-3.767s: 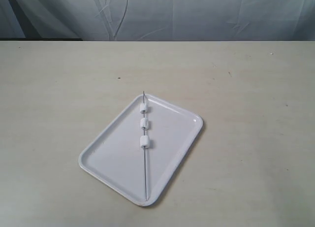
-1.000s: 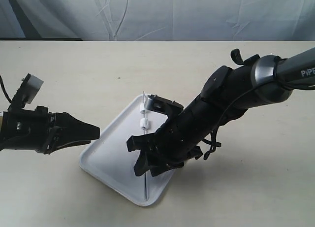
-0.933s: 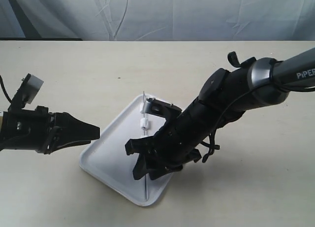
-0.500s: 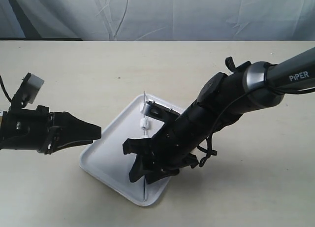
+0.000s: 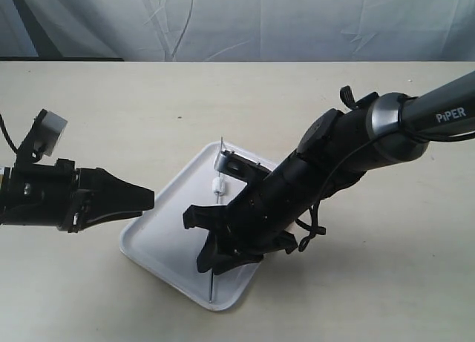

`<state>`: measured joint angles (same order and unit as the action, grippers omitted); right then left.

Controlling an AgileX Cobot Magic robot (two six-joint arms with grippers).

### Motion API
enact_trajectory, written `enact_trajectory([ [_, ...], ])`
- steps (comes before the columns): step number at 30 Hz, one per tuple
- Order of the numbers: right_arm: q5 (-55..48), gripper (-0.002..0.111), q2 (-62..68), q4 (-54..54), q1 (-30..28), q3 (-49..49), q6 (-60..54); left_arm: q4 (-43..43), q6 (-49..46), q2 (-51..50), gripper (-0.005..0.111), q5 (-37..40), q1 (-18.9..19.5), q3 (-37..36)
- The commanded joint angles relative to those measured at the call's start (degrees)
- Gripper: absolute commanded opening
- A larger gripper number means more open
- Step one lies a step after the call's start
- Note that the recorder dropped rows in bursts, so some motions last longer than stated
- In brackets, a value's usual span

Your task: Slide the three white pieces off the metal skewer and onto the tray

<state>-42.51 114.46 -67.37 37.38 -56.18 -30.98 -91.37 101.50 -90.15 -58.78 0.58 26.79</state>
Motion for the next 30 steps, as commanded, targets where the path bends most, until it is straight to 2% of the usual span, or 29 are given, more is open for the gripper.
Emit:
enact_trajectory([
  [1, 2.9, 0.044, 0.1, 0.1, 0.2, 1.1, 1.6, 0.7, -0.2, -0.1, 0.042, -0.3, -0.3, 0.2],
  [5, 4.7, 0.029, 0.1, -0.6, 0.7, 2.1, 2.1, 1.4, -0.2, -0.1, 0.042, -0.3, -0.3, 0.2],
  [22, 6.0, 0.028, 2.7, -3.9, 2.0, 2.1, 2.2, 1.5, -0.2, -0.1, 0.042, -1.3, -0.3, 0.2],
  [25, 6.0, 0.017, 2.7, -3.8, 2.0, 2.1, 2.2, 1.5, -0.2, -0.1, 0.042, -1.2, -0.3, 0.2],
  [28, 6.3, -0.001, 2.7, -3.8, 2.0, 2.1, 2.2, 1.4, -0.2, -0.1, 0.042, -1.2, -0.3, 0.2],
  [30, 7.0, -0.001, 2.6, -3.7, 2.0, 2.1, 2.2, 1.4, -0.2, -0.1, 0.042, -1.2, -0.3, 0.2],
])
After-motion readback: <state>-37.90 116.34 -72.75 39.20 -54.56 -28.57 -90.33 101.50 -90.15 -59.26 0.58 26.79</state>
